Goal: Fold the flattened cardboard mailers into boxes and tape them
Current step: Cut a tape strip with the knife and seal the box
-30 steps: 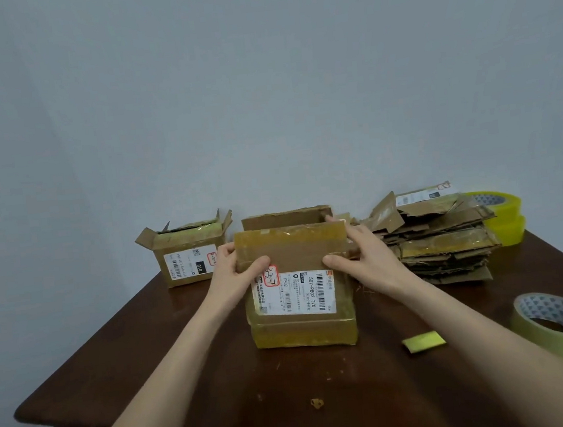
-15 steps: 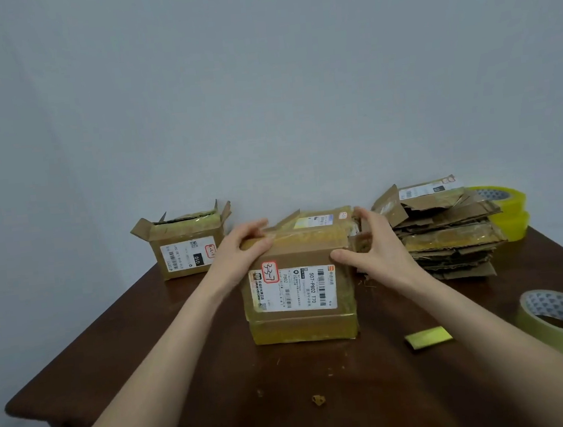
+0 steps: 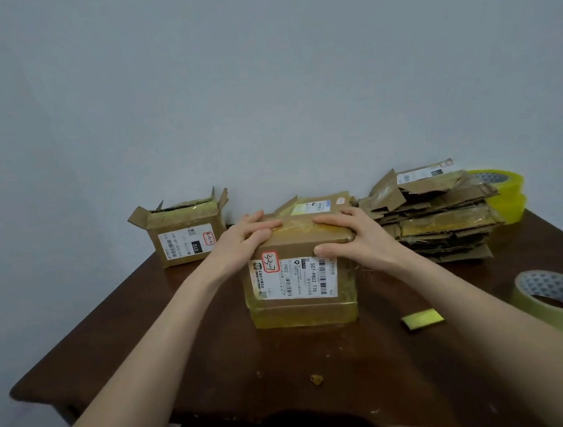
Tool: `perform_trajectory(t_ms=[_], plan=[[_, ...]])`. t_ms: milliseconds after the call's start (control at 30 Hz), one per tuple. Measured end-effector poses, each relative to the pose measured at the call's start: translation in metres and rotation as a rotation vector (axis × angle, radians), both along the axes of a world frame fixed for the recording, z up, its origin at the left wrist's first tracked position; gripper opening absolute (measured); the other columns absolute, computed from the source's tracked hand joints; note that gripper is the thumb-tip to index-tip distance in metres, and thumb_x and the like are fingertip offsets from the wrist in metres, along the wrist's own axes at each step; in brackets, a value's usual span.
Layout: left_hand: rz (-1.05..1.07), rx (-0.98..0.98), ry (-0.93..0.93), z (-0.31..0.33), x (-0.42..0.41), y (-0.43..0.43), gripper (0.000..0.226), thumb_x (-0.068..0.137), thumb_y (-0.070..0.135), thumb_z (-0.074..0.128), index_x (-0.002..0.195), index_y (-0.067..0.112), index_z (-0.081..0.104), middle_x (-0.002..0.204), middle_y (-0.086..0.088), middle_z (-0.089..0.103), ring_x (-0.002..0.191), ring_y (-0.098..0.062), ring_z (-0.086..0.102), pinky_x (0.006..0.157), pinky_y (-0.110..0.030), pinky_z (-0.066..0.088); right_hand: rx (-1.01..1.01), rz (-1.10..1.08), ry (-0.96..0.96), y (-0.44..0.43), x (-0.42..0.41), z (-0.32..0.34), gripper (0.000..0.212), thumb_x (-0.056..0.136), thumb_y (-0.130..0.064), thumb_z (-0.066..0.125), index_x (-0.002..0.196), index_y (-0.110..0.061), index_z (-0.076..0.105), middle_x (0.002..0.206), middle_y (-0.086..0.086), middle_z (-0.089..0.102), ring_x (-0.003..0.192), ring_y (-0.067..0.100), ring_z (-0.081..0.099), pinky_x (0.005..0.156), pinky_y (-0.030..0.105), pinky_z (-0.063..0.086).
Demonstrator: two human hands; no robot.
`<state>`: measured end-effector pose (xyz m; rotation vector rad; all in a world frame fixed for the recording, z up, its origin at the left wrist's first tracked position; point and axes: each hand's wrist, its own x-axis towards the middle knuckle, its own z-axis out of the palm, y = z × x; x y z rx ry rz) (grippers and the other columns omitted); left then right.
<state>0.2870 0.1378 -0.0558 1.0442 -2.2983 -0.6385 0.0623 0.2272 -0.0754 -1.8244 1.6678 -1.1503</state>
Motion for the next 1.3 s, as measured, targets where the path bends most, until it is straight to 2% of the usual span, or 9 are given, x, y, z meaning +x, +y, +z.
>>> perform_trajectory(t_ms=[133, 300, 433, 733, 833, 967, 1033, 1167, 1300], plan=[[-0.051, -0.069, -0.102, 0.007, -0.018, 0.014, 0.031, 0.1, 0.039, 0.039, 0.129, 0.047, 0.049, 0.155, 0.002, 0.03, 0.143, -0.019, 0.02, 0.112, -0.037, 0.019, 0.039, -0.036, 0.043, 0.015, -0.015, 0.006, 0.057, 0.075, -0.044, 0.077, 0.127, -0.044, 0.056, 0.142, 0.0, 0.029, 0.137, 0.018, 0.028, 0.104, 0.027, 0.029], [-0.018, -0.409, -0.393, 0.01, -0.062, 0.032, 0.044, 0.103, 0.039, 0.024, 0.145, 0.032, 0.036, 0.155, 0.004, 0.029, 0.144, -0.016, 0.021, 0.117, -0.038, 0.015, 0.031, -0.103, 0.059, 0.019, -0.024, 0.003, 0.059, 0.073, -0.05, 0.077, 0.127, -0.05, 0.053, 0.143, 0.001, 0.027, 0.138, 0.022, 0.028, 0.112, 0.04, 0.032], [0.016, -0.468, -0.466, 0.001, -0.068, 0.031, 0.049, 0.102, 0.043, 0.018, 0.149, 0.031, 0.024, 0.157, 0.007, 0.022, 0.144, -0.011, 0.02, 0.118, -0.035, 0.015, 0.01, -0.12, 0.082, 0.01, -0.021, -0.001, 0.062, 0.075, -0.047, 0.076, 0.132, -0.047, 0.051, 0.149, 0.004, 0.025, 0.141, 0.021, 0.024, 0.113, 0.038, 0.028], [0.022, -0.473, -0.512, 0.002, -0.07, 0.033, 0.051, 0.101, 0.049, 0.019, 0.149, 0.033, 0.024, 0.157, 0.008, 0.021, 0.144, -0.011, 0.019, 0.117, -0.035, 0.014, 0.009, -0.06, 0.063, 0.009, -0.028, 0.001, 0.061, 0.077, -0.041, 0.077, 0.132, -0.044, 0.051, 0.15, 0.006, 0.026, 0.141, 0.024, 0.024, 0.113, 0.035, 0.026], [0.052, -0.467, -0.534, 0.001, -0.072, 0.037, 0.051, 0.101, 0.047, 0.019, 0.15, 0.033, 0.023, 0.158, 0.009, 0.02, 0.145, -0.013, 0.018, 0.117, -0.041, 0.014, 0.027, -0.073, 0.089, 0.011, -0.024, 0.0, 0.071, 0.079, -0.041, 0.075, 0.142, -0.037, 0.042, 0.154, 0.005, 0.023, 0.142, 0.023, 0.023, 0.108, 0.03, 0.025], [0.188, -0.482, -0.424, -0.006, -0.088, 0.052, 0.048, 0.1, 0.034, 0.024, 0.145, 0.026, 0.037, 0.152, 0.004, 0.036, 0.137, -0.017, 0.034, 0.113, -0.042, 0.024, 0.074, -0.129, 0.132, 0.025, -0.025, -0.004, 0.101, 0.078, -0.035, 0.076, 0.155, -0.024, 0.012, 0.155, 0.004, 0.027, 0.14, 0.022, 0.031, 0.111, 0.037, 0.034], [0.255, -0.48, -0.349, -0.008, -0.097, 0.06, 0.048, 0.099, 0.03, 0.025, 0.142, 0.021, 0.044, 0.148, 0.0, 0.043, 0.133, -0.019, 0.04, 0.113, -0.039, 0.026, 0.098, -0.202, 0.126, 0.038, -0.03, -0.013, 0.094, 0.08, -0.027, 0.071, 0.154, -0.021, 0.015, 0.156, 0.004, 0.027, 0.138, 0.022, 0.034, 0.108, 0.038, 0.038], [0.262, -0.503, -0.292, -0.011, -0.109, 0.069, 0.048, 0.1, 0.027, 0.023, 0.141, 0.017, 0.046, 0.147, -0.002, 0.044, 0.134, -0.019, 0.04, 0.112, -0.035, 0.026, 0.181, -0.543, 0.263, 0.068, -0.054, -0.025, 0.049, 0.093, -0.024, 0.053, 0.141, -0.025, 0.045, 0.146, 0.005, 0.038, 0.128, 0.026, 0.044, 0.094, 0.04, 0.048], [0.295, -0.479, -0.189, -0.011, -0.11, 0.069, 0.042, 0.098, 0.026, 0.03, 0.131, 0.018, 0.055, 0.132, -0.007, 0.058, 0.118, -0.027, 0.053, 0.094, -0.037, 0.041, 0.309, -0.794, 0.397, 0.1, -0.079, -0.033, 0.042, 0.096, -0.023, 0.05, 0.138, -0.018, 0.046, 0.143, 0.008, 0.037, 0.131, 0.029, 0.035, 0.097, 0.04, 0.043]])
